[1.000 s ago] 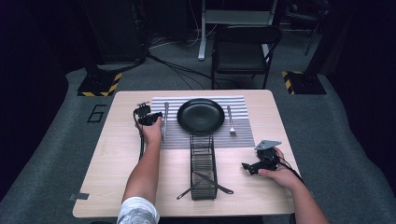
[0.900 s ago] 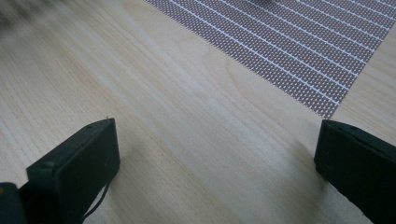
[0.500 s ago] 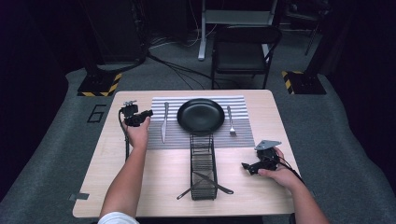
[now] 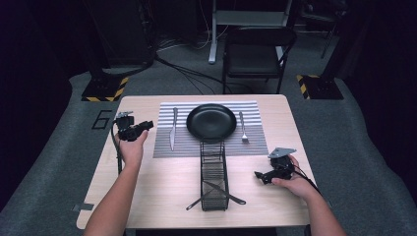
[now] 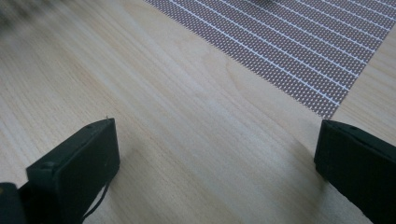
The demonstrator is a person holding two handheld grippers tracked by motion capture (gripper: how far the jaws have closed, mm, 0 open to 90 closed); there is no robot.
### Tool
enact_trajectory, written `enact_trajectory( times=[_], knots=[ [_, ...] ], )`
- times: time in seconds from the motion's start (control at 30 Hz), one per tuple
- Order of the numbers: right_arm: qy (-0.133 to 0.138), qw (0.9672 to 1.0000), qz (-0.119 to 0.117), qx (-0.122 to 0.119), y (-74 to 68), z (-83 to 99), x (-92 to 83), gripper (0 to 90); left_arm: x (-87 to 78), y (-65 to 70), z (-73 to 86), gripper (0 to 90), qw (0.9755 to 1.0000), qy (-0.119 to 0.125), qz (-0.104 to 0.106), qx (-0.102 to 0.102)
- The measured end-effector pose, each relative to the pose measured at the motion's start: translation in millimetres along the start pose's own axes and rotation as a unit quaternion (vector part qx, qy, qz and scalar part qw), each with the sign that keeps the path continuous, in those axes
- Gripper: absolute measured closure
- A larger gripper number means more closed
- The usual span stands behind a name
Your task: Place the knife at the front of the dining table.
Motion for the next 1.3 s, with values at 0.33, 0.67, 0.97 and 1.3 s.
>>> enact_trajectory(
  times=[0.33, 0.67, 0.97, 1.3],
  knots=[
    [0.0, 1.0, 0.0, 0.001, -0.1, 0.0, 0.0, 0.0, -25.4, 16.9, 25.6, 65.5, 0.9977, -0.015, 0.023, 0.062],
    [0.0, 1.0, 0.001, 0.001, -0.1, 0.0, 0.0, 0.0, -26.8, 25.1, 59.7, 58.9, 0.9936, -0.046, 0.043, 0.094],
    [0.0, 1.0, 0.001, 0.001, -0.2, 0.0, 0.0, 0.0, -19.1, 20.0, 85.3, 54.0, 0.9903, -0.075, 0.034, 0.111],
    [0.0, 1.0, 0.001, 0.001, -0.1, 0.0, 0.0, 0.0, -17.9, 17.6, 98.3, 51.2, 0.9872, -0.091, 0.022, 0.129]
  ],
)
Point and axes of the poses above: each handheld gripper's, and its own axes: x roughly forward along the jaws, z roughly out of its underside, y roughly to its right, the point moved 7 cm from there along x, roughly forward along the jaws, and after that the axes turned 5 degrees about -x, right-handed, at the moved point
